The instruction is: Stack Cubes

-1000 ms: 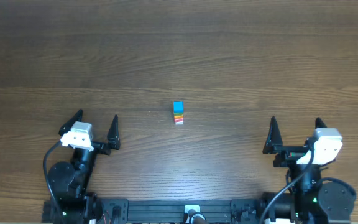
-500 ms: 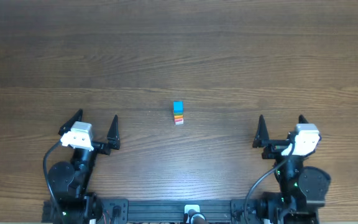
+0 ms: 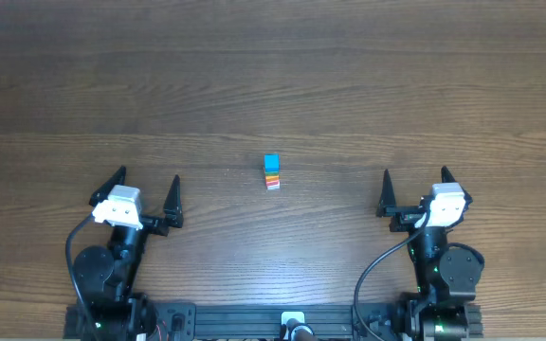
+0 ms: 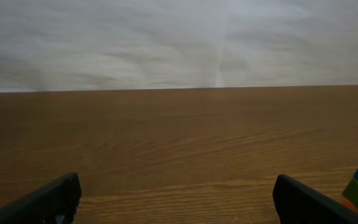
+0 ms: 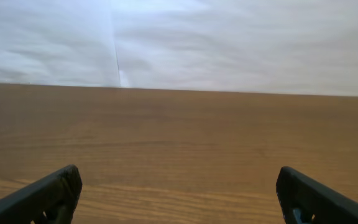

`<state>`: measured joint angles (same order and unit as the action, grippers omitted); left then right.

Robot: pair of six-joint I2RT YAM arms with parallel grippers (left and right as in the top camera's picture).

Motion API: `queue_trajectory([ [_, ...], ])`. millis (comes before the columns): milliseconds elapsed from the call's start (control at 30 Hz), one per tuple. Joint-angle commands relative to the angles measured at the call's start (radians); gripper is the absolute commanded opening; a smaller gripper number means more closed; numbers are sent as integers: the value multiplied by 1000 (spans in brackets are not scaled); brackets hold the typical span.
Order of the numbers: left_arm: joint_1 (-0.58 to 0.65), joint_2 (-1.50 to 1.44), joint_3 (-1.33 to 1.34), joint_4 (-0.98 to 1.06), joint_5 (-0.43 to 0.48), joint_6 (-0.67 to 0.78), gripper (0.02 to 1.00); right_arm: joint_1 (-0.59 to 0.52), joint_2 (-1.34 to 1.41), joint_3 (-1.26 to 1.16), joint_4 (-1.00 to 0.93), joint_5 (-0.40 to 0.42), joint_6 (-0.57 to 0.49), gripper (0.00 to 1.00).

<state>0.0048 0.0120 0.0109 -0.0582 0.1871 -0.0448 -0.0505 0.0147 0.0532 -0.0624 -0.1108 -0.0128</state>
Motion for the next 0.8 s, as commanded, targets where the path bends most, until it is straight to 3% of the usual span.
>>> queue_trajectory([
  [33, -4, -6, -5, -1, 3, 15, 998, 6, -9, -50, 71, -31, -19, 991],
  [800, -4, -6, -5, -1, 3, 15, 998, 5, -9, -48, -2, -12, -19, 989],
])
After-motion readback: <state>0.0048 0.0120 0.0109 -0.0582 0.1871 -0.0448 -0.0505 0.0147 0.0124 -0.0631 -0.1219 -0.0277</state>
